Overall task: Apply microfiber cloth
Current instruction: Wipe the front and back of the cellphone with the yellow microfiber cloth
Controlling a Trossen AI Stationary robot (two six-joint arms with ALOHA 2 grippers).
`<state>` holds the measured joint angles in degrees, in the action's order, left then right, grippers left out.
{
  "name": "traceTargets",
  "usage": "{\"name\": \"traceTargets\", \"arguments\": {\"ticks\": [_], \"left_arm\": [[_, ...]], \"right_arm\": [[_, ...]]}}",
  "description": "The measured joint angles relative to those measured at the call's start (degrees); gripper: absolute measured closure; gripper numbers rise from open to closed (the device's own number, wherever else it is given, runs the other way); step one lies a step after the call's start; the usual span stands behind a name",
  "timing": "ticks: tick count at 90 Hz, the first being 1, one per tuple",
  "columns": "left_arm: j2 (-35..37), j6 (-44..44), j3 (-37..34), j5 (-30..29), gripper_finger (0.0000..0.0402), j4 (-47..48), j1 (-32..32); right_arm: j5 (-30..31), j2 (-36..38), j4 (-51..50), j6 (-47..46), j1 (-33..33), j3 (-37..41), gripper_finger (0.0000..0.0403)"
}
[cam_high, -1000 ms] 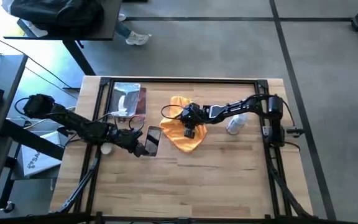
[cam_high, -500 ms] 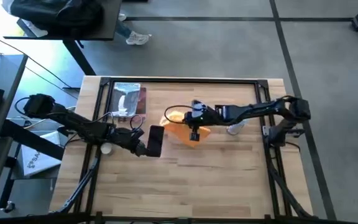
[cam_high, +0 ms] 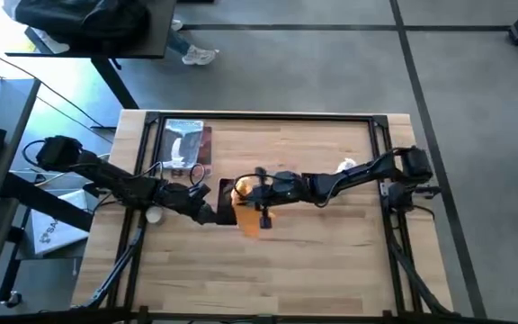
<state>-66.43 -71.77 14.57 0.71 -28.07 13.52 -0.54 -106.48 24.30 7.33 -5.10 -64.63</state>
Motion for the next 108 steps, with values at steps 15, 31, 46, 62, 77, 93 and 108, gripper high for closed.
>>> {"name": "traceTargets", "arguments": {"ticks": [15, 31, 46, 62, 77, 93, 108], "left_arm": [[-3.71, 1.79, 0.00, 1.03, 0.0389, -5.47, 0.20], [-6.48, 5.46, 1.96, 1.79, 0.0389, -10.04, 1.79], [-6.46, 5.52, 2.93, 0.25, 0.0389, -10.05, 4.09], [-6.45, 4.96, 2.95, -1.06, 0.0389, -10.18, 5.79], [-6.08, 5.36, 2.95, -0.96, 0.0389, -9.77, 6.60], [-5.95, 6.13, 2.95, -1.40, 0.0389, -9.59, 7.33], [-5.88, 6.93, 3.17, -1.77, 0.0389, -10.30, 7.74]], "right_arm": [[-1.94, -3.18, -0.58, 0.33, 0.22, -4.08, 0.0403], [-0.82, -5.11, -3.56, 4.10, 1.59, -7.01, 0.0403], [2.21, -4.52, -3.39, 5.67, 4.32, -6.98, 0.0403], [3.53, -4.52, -3.92, 8.14, 4.85, -6.98, 0.0403], [6.61, -4.16, -7.67, 11.43, 3.07, -6.98, 0.0403], [11.20, -2.09, -12.51, 14.11, 1.50, -6.91, 0.0403], [12.08, 1.17, -17.14, 14.86, 0.52, -6.81, 0.0403]]}}
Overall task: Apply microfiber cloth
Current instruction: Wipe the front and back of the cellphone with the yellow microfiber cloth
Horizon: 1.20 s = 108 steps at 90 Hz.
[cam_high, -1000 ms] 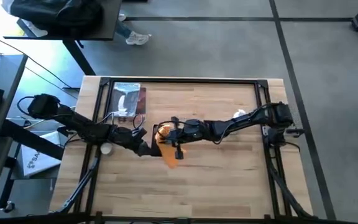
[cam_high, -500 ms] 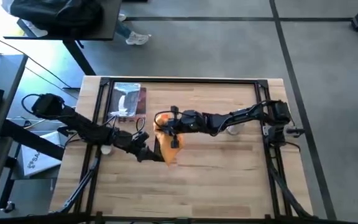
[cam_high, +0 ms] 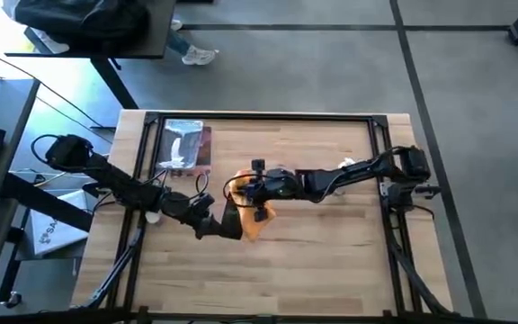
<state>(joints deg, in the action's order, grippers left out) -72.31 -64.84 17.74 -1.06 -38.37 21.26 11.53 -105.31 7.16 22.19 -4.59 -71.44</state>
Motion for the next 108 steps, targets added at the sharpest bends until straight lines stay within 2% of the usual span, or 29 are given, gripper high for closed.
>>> {"name": "traceTargets", "arguments": {"ticks": [29, 57, 80, 108], "left_arm": [[0.09, 0.56, 0.00, -0.65, 0.0389, 0.13, 0.92], [0.09, 0.19, 0.00, -1.30, 0.0389, 0.81, 1.53], [0.09, 0.11, -0.02, -2.13, 0.0389, 1.18, 1.49], [0.17, 0.15, -0.02, -2.71, 0.0389, 2.01, 1.51]], "right_arm": [[0.80, 1.61, -7.20, 0.35, -1.75, 0.00, 0.0403], [5.00, 1.63, -11.14, 2.34, -4.79, 0.04, 0.0403], [4.48, 1.63, -14.78, 2.36, -6.02, 0.04, 0.0403], [0.81, 1.48, -9.65, 2.54, -5.43, 0.26, 0.0403]]}}
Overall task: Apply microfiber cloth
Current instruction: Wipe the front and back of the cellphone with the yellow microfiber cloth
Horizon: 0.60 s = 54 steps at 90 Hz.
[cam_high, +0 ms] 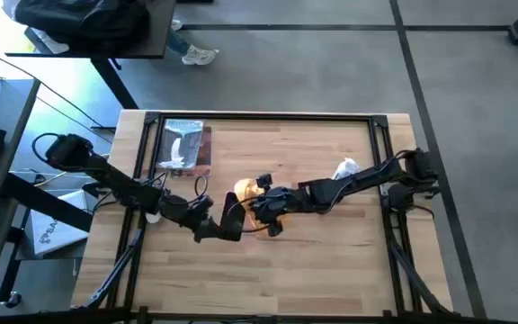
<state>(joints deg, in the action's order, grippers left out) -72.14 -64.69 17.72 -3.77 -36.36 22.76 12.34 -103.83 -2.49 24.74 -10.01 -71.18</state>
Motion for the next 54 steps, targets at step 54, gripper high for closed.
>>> {"name": "traceTargets", "arguments": {"ticks": [54], "left_arm": [[0.07, 1.71, 0.17, -0.20, 0.0389, -0.35, -0.25]], "right_arm": [[-11.75, -0.13, 7.68, -1.64, 0.99, -0.11, 0.0403]]}}
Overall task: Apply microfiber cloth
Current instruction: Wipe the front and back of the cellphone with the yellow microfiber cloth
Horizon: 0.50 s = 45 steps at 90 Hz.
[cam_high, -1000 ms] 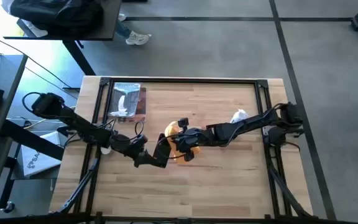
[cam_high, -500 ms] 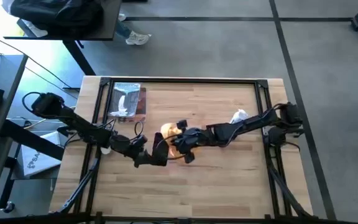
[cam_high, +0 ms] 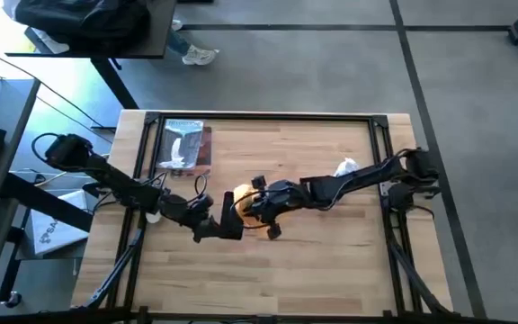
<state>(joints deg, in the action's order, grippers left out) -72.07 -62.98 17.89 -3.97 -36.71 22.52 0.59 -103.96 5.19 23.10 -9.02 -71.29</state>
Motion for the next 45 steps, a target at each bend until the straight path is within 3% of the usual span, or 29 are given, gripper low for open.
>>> {"name": "traceTargets", "arguments": {"ticks": [28, 45], "left_arm": [[-0.09, 2.81, -0.05, -1.95, 0.0389, 0.14, 0.97], [-0.12, 3.25, -0.12, -4.15, 0.0389, 0.42, 1.97]], "right_arm": [[0.04, -5.58, 15.30, -2.84, 1.23, -0.02, 0.0403], [4.66, -5.91, 17.39, -3.72, 3.38, -0.17, 0.0403]]}}
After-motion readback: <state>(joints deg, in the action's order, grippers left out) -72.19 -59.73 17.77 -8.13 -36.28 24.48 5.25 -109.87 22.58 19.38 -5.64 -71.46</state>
